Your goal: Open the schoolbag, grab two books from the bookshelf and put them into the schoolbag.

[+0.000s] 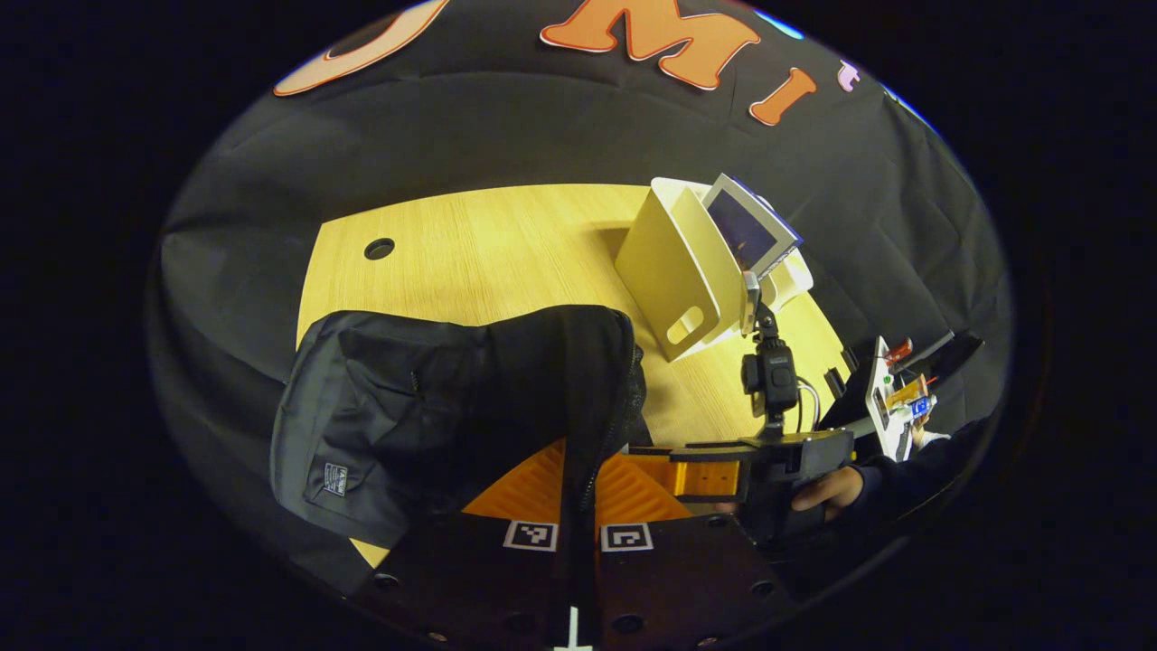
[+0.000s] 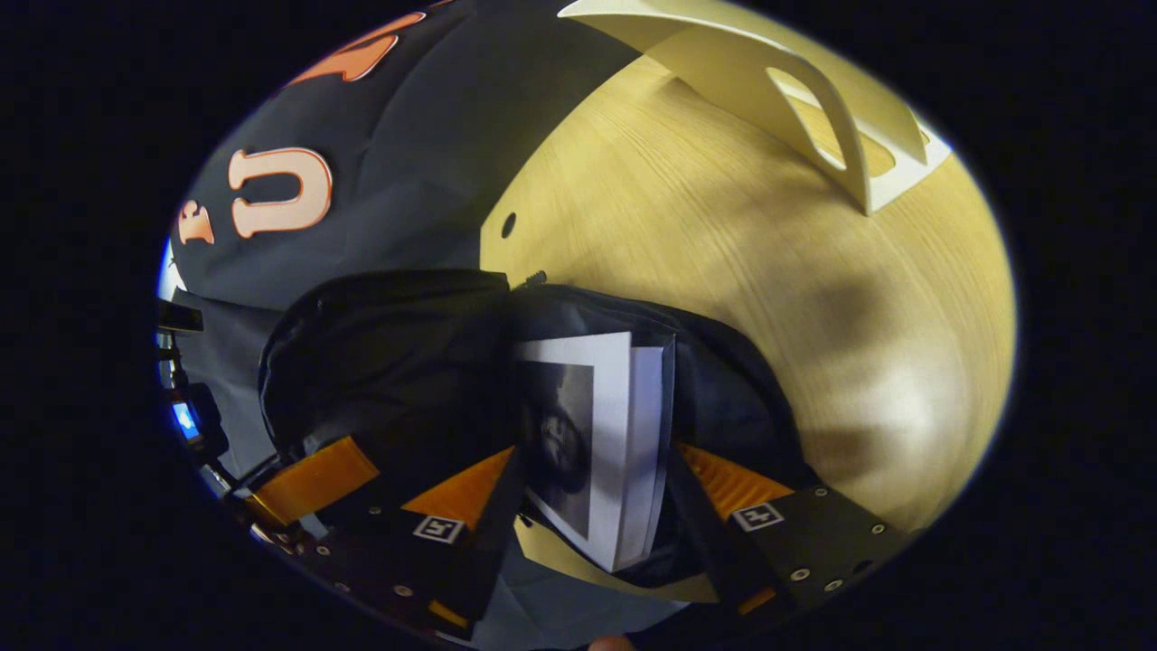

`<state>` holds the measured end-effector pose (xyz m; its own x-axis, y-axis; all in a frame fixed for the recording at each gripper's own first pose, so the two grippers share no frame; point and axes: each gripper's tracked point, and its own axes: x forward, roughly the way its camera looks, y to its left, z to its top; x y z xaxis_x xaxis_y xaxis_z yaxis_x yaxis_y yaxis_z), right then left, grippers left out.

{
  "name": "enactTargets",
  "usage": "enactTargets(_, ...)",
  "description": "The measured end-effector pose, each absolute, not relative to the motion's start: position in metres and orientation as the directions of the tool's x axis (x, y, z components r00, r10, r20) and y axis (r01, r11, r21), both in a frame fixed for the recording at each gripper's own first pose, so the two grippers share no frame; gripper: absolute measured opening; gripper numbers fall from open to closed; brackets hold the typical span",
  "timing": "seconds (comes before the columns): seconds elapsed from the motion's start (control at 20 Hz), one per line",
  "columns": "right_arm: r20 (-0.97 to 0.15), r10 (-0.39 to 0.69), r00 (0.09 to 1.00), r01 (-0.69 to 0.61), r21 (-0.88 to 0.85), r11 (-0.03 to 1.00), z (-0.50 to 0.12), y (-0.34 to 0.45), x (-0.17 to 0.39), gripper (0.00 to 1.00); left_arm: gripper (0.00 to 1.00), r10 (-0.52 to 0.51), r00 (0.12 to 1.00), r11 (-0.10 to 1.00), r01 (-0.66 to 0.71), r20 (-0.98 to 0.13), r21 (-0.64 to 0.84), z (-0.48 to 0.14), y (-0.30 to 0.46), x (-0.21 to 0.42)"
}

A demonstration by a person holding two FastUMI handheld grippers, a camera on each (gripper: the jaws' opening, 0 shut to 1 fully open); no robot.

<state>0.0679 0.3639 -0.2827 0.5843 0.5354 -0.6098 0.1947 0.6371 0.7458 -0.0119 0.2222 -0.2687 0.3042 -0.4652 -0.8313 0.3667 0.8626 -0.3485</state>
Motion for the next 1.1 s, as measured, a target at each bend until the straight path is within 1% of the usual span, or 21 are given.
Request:
enactTargets(0.05,-0.624,0.531,0.573,0.184,0.729,0.659,-0.281,0.358,0.060,0.97,0.04,-0.457,0.305,0.867,0.361,-0.835,-0.343,-0.270,0.222,-0.012)
enactTargets(0.1,-0.637,0.523,0.566,0.169,0.711,0.682,-0.278,0.351,0.054,0.98,0.04,-0.450,0.309,0.872,0.356,-0.838,-0.337,-0.271,0.223,-0.013)
enactTargets(0.25,-0.669,0.485,0.563,0.137,0.655,0.744,-0.264,0.317,0.038,0.98,0.04,-0.434,0.315,0.880,0.351,-0.844,-0.321,-0.272,0.221,-0.015)
enactTargets(0.45,-0.705,0.402,0.585,0.123,0.567,0.815,-0.238,0.255,0.027,0.98,0.04,-0.413,0.325,0.891,0.340,-0.851,-0.302,-0.274,0.219,-0.016)
enactTargets(0.55,-0.741,0.366,0.564,0.104,0.503,0.858,-0.229,0.225,0.019,0.98,0.04,-0.408,0.329,0.894,0.335,-0.852,-0.298,-0.276,0.216,-0.017)
enactTargets(0.65,-0.759,0.312,0.572,0.093,0.438,0.894,-0.216,0.195,0.019,0.99,0.04,-0.400,0.330,0.898,0.328,-0.855,-0.293,-0.277,0.216,-0.016)
enactTargets(0.85,-0.784,0.225,0.578,0.097,0.339,0.936,-0.193,0.146,0.024,0.99,0.04,-0.390,0.340,0.903,0.322,-0.856,-0.284,-0.276,0.214,-0.016)
enactTargets(1.1,-0.848,0.157,0.506,0.042,0.206,0.978,-0.175,0.104,0.024,0.99,0.04,-0.379,0.340,0.909,0.312,-0.861,-0.277,-0.277,0.216,-0.019)
